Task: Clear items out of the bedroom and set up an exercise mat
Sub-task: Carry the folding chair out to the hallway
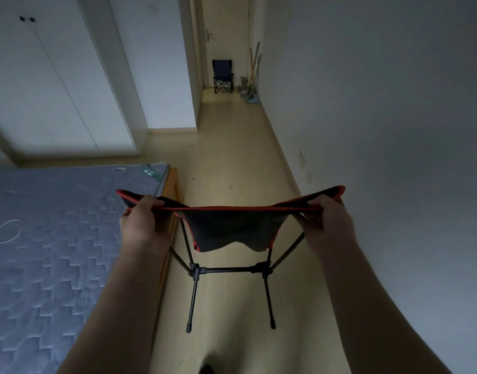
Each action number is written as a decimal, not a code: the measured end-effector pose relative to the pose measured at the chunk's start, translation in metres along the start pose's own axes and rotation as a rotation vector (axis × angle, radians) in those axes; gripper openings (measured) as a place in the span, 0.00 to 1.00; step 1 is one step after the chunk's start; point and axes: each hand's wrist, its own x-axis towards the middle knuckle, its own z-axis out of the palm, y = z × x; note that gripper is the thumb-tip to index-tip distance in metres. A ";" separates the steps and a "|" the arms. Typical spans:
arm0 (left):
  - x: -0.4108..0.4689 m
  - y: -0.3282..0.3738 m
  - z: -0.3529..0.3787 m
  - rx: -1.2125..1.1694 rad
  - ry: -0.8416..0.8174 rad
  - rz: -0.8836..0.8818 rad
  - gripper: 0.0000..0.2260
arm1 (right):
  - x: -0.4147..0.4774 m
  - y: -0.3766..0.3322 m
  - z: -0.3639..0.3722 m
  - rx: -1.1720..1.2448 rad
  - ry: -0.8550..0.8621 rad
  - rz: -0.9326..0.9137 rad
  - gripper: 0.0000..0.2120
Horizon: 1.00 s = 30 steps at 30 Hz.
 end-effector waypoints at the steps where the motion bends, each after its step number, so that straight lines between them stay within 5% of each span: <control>1: 0.019 0.000 0.011 0.012 0.003 -0.001 0.14 | 0.019 0.001 0.012 -0.014 0.003 -0.007 0.14; 21: 0.377 0.002 0.226 0.081 -0.017 -0.060 0.08 | 0.350 0.008 0.222 0.071 0.043 -0.069 0.15; 30: 0.539 -0.032 0.349 0.125 0.112 -0.044 0.09 | 0.558 -0.013 0.304 0.072 0.026 -0.004 0.15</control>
